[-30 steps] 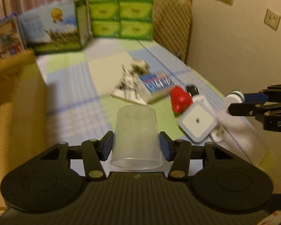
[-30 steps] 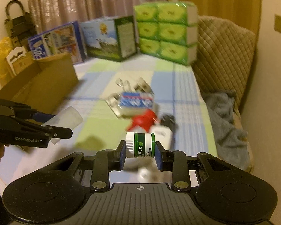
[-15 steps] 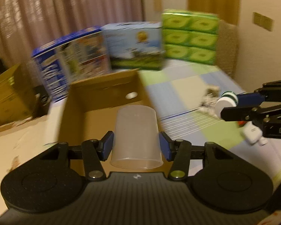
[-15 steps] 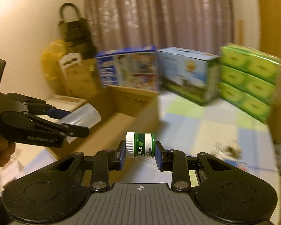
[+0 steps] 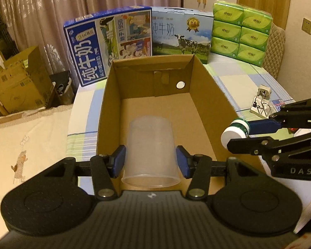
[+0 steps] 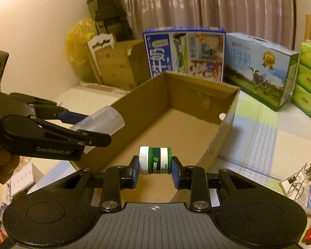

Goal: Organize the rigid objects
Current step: 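Carry cup and bottle to the cardboard box and release both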

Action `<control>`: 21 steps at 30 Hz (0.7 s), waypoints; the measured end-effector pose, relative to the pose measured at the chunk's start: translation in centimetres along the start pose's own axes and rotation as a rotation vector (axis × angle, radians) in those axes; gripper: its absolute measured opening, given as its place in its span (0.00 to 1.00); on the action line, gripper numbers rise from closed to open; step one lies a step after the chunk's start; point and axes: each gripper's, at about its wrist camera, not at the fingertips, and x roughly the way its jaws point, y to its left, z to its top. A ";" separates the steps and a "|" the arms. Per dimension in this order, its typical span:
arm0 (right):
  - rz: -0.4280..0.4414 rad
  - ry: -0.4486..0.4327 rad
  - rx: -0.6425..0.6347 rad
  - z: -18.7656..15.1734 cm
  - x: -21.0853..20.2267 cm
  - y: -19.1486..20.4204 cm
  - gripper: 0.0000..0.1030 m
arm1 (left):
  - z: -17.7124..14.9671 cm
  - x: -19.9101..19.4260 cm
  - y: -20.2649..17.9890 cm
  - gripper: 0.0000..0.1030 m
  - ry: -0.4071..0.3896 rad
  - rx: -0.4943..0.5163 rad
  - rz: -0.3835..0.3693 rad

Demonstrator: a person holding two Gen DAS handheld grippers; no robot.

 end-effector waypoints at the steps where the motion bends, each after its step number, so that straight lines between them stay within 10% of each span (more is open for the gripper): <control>1: 0.000 0.006 0.000 -0.1 0.3 -0.1 0.28 | -0.1 0.2 0.1 0.46 0.003 -0.004 -0.001; 8: 0.017 0.006 0.014 -0.4 1.1 -0.2 0.33 | -0.5 0.6 0.6 0.62 0.005 -0.030 0.019; 10: -0.003 -0.008 0.028 -0.4 0.6 -0.3 0.69 | -0.5 -0.1 1.0 0.62 -0.014 -0.046 0.028; 21: -0.080 -0.133 0.153 -2.1 -7.7 -2.3 0.69 | -0.9 -5.9 -0.6 0.62 -0.115 -0.090 0.041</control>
